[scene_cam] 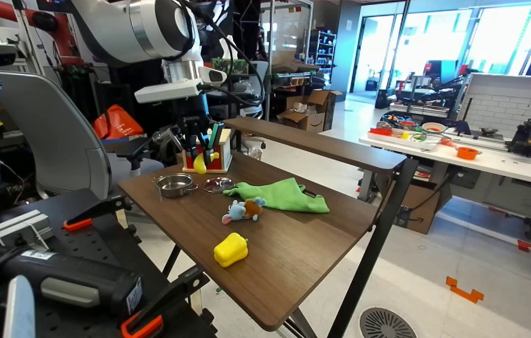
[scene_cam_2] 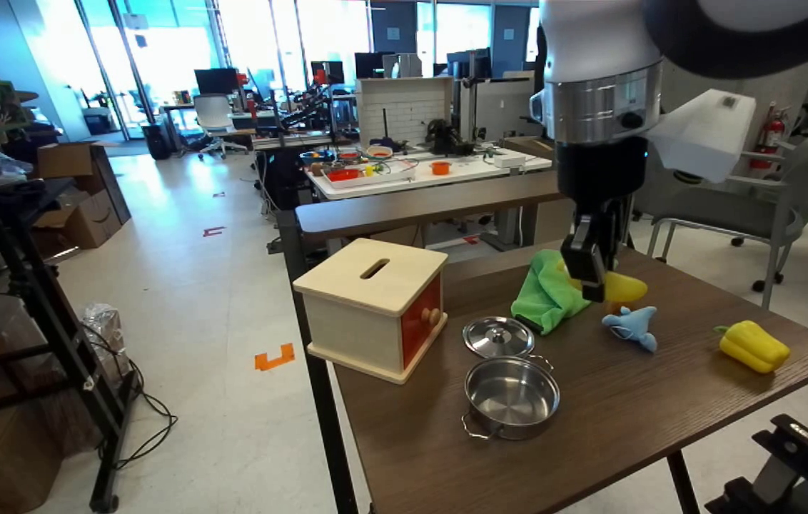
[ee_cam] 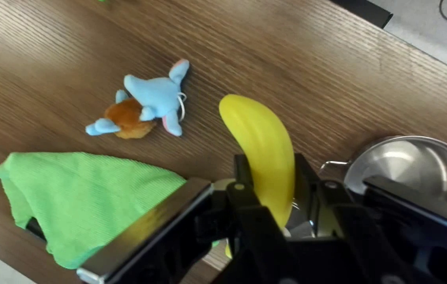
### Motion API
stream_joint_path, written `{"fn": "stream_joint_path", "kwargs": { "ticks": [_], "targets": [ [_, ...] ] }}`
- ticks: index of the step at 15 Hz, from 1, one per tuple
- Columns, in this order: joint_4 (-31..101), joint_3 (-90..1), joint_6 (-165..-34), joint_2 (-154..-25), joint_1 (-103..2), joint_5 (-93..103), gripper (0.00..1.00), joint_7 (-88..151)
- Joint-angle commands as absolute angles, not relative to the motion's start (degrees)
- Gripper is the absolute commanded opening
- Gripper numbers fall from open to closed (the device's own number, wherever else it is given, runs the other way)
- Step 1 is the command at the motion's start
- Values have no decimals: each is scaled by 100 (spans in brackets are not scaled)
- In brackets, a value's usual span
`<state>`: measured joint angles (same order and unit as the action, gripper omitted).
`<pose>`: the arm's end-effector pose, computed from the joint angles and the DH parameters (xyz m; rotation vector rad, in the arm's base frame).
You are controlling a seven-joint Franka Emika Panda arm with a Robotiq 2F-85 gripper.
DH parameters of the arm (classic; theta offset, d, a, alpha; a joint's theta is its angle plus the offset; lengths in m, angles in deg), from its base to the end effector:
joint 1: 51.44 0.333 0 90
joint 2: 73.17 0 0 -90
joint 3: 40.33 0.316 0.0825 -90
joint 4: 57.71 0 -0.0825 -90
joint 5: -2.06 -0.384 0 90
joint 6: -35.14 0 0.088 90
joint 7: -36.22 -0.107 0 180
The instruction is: Pick up the lid from the pot and put it on the table. Pick up the banana toy and put it in the silver pot.
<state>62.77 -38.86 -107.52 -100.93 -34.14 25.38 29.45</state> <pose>0.5383 0.1853 0.1760 2.8008 0.7810 -0.0632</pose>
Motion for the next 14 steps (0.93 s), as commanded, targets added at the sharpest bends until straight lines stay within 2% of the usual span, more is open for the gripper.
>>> {"fn": "stream_joint_path", "kwargs": {
  "ticks": [1, 14],
  "targets": [
    [5880, -3691, -10517, -10472, -3283, 2719, 7, 3404],
    [5199, -3327, -10616, -11270, -2890, 2888, 7, 4399]
  ]
}}
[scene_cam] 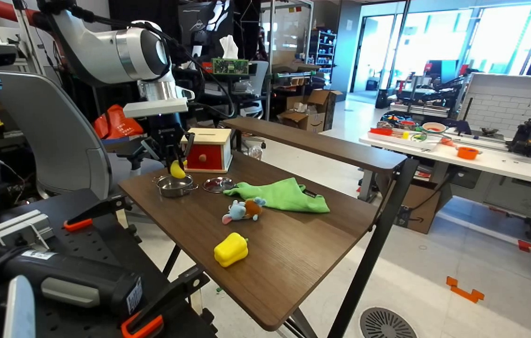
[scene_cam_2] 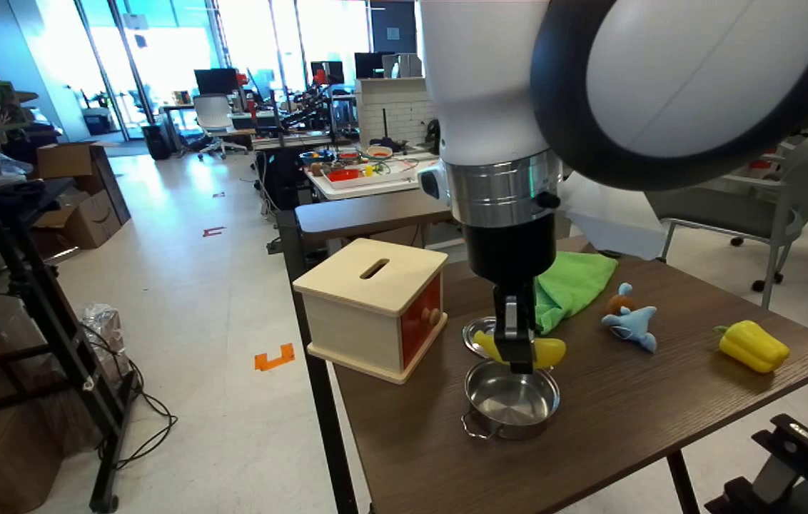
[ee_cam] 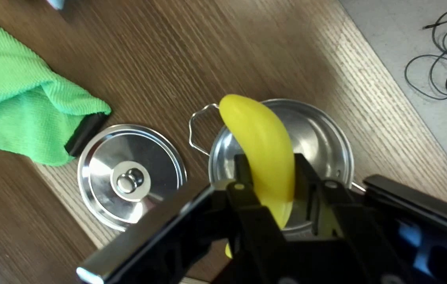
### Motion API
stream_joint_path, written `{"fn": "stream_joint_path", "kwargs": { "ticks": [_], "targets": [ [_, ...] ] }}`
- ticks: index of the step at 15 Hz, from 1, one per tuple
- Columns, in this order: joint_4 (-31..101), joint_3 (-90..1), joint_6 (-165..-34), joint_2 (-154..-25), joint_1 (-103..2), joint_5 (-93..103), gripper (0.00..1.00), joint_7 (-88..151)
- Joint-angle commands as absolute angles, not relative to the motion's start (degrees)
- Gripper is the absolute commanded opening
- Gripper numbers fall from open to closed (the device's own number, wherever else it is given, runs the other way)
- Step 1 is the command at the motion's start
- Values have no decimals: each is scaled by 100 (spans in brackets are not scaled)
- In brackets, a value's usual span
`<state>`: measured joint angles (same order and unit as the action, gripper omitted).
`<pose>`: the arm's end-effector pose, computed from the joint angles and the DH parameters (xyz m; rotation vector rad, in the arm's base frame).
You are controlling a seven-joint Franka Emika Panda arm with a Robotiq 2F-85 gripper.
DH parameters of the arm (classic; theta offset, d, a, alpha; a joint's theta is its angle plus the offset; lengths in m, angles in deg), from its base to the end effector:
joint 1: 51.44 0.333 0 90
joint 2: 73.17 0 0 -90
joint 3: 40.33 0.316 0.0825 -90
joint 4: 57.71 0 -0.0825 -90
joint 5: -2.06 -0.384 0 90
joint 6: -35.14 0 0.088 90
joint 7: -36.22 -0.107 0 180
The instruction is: Pick up the lid from the pot and put it on the table. Pick up the banana toy and put it in the silver pot.
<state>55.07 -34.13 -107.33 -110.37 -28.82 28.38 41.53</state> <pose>0.5192 0.2885 0.1280 2.5994 1.3542 -0.1085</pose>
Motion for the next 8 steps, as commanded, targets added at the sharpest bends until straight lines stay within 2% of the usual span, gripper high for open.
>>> {"fn": "stream_joint_path", "kwargs": {
  "ticks": [1, 8],
  "targets": [
    [5119, -3295, -10582, -11345, -2904, 2858, 7, 4489],
    [4668, -3201, -10335, -11785, -2920, 2789, 7, 4911]
  ]
}}
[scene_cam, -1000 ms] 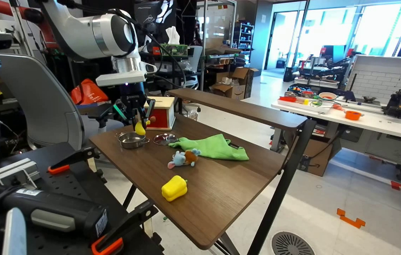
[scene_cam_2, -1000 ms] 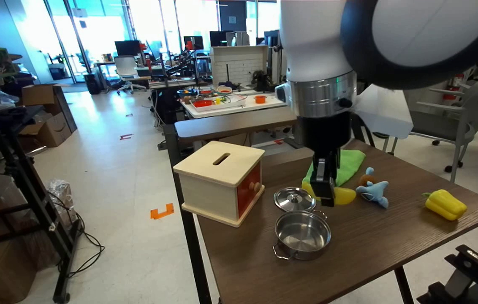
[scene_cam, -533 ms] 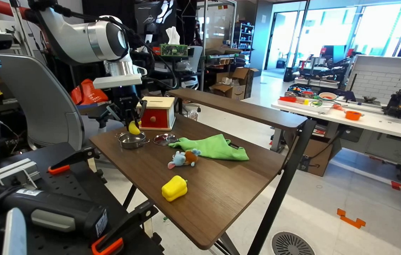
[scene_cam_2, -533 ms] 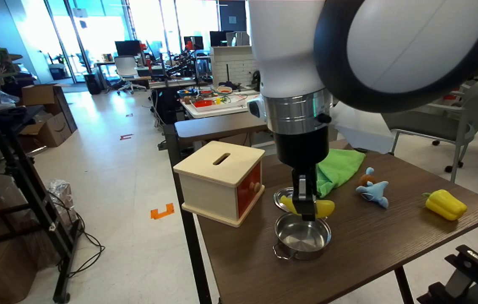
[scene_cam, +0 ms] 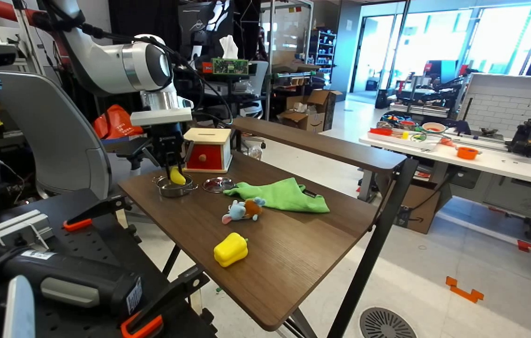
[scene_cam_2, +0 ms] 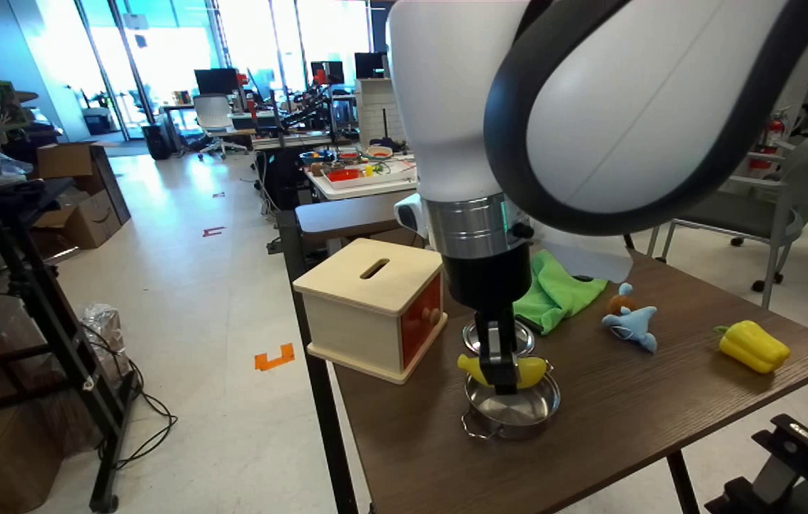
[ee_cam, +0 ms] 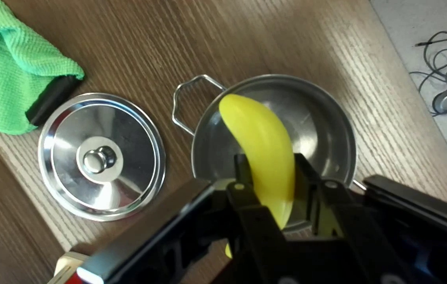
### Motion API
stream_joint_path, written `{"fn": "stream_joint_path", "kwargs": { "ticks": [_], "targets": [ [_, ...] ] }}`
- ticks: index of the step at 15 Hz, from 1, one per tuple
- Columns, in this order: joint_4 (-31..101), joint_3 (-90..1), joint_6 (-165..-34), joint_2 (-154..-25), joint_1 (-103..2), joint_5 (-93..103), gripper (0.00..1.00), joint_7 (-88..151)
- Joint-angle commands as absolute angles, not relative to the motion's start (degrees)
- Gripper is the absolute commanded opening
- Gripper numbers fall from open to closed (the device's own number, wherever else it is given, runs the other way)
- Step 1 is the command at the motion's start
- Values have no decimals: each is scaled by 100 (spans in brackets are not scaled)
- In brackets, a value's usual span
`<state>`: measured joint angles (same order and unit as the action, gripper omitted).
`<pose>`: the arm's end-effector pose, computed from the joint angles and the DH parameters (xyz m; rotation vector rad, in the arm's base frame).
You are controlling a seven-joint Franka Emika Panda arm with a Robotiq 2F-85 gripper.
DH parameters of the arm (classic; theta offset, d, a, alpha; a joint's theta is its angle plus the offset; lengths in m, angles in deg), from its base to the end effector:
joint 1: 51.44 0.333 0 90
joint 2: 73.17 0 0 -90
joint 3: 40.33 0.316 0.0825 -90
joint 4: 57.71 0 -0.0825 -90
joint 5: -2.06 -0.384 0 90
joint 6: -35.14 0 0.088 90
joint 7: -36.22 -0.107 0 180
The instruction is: Pick up the lid from the pot and put it on the table. Pick up the banana toy and put it in the silver pot.
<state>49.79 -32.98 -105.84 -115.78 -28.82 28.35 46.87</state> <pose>0.5272 0.3041 0.1017 2.5404 1.4897 -0.1583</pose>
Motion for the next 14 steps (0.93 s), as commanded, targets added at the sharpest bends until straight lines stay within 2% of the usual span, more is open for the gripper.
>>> {"fn": "stream_joint_path", "kwargs": {
  "ticks": [1, 3, 4, 6, 11, 14],
  "targets": [
    [4618, -3198, -10299, -11824, -2917, 2789, 7, 4937],
    [4538, -3186, -10254, -11879, -2929, 2768, 7, 4980],
    [4504, -3177, -10191, -11889, -2939, 2741, 55, 4987],
    [4438, -3169, -10051, -11905, -2943, 2728, 63, 4997],
    [4378, -3166, -9947, -11905, -2964, 2720, 98, 4987],
    [4490, -3196, -10042, -11704, -2950, 2764, 100, 4885]
  ]
}}
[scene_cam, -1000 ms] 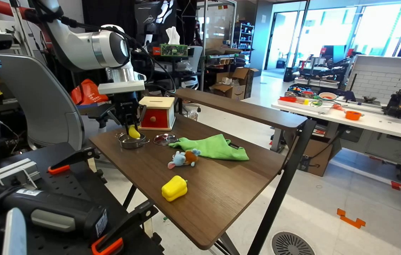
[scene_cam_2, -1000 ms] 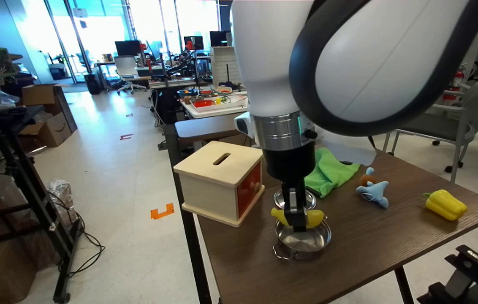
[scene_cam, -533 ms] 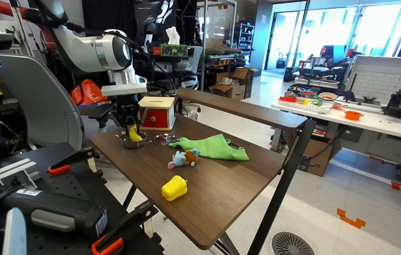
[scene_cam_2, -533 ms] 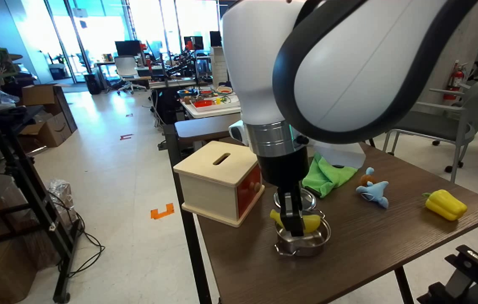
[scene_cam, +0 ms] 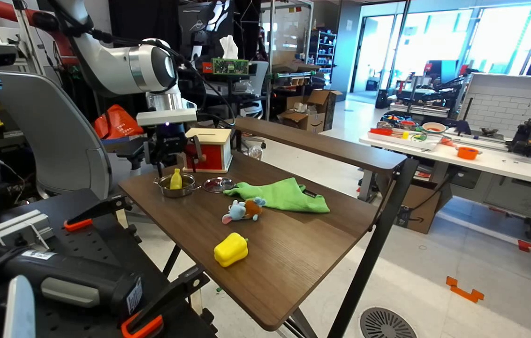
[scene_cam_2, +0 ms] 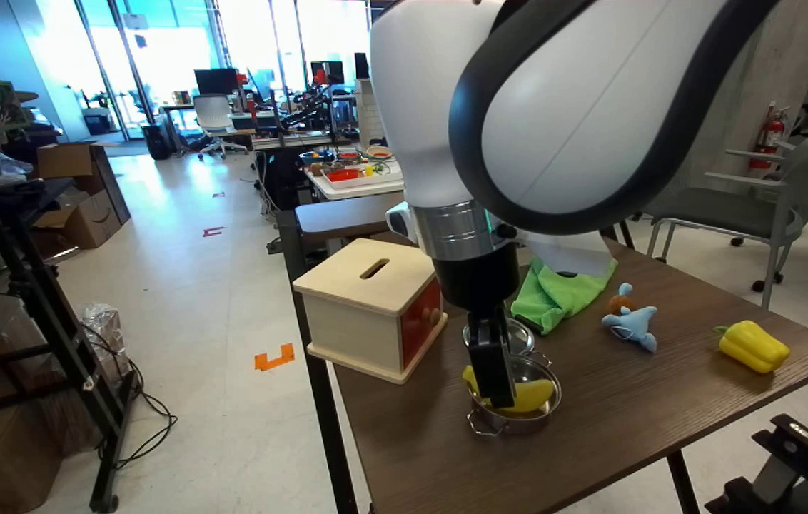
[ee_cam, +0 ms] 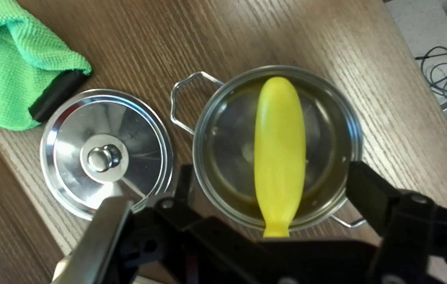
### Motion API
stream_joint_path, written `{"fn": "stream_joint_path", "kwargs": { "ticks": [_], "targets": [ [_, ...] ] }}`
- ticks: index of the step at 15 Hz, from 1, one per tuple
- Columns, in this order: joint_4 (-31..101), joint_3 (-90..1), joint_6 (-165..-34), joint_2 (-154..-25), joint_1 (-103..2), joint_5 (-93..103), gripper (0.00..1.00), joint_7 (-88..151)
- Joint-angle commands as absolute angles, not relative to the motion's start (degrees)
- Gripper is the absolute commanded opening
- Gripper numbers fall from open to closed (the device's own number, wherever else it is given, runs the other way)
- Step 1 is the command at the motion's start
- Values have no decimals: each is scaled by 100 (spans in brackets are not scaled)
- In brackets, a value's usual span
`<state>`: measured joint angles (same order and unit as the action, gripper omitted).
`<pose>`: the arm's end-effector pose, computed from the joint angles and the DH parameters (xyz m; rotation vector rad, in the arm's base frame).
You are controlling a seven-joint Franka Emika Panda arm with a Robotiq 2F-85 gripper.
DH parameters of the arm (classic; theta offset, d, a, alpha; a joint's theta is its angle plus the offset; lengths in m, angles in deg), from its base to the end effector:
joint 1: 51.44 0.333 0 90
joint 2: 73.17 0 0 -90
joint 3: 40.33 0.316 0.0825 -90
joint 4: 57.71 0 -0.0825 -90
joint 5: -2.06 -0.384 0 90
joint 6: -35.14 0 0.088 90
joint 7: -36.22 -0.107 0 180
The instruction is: Pick up the lid from the pot and put it on the table. Pick up the banana toy and put it in the silver pot.
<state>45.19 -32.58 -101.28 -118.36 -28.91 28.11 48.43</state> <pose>0.5404 0.3082 0.0963 2.5166 1.4944 -0.2206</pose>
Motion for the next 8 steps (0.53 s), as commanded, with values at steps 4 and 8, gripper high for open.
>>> {"fn": "stream_joint_path", "kwargs": {
  "ticks": [4, 8],
  "targets": [
    [4950, -3134, -10434, -11065, -3039, 2785, 100, 4872],
    [4720, -3211, -10255, -11173, -2931, 2841, 100, 4827]
  ]
}}
